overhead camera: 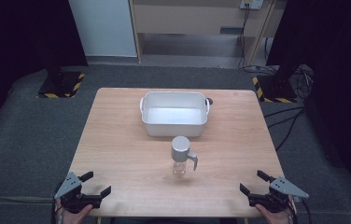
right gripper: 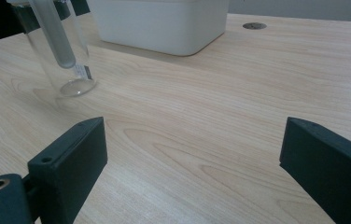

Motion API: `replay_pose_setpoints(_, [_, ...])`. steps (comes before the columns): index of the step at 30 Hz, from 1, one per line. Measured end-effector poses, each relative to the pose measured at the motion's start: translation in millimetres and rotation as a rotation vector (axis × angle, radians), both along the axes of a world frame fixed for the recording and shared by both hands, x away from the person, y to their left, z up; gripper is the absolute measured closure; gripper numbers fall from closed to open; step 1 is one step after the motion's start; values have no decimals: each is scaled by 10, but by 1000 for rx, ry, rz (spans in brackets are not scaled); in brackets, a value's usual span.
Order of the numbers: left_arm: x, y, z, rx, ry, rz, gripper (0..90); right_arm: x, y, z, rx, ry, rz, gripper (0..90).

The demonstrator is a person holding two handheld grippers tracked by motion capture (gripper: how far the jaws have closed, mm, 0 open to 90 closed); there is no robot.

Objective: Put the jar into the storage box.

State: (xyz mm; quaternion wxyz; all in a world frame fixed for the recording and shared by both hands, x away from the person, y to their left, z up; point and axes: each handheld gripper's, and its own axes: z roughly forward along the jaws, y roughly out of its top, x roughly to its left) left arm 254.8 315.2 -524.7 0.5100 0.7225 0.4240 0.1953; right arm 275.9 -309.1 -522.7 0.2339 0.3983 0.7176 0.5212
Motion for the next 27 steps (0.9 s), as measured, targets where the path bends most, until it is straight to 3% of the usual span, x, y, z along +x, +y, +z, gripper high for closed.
replay_pose_setpoints(27, [-2,9,-13,-6,8,-4,5,9,13,23,15,10,9,73])
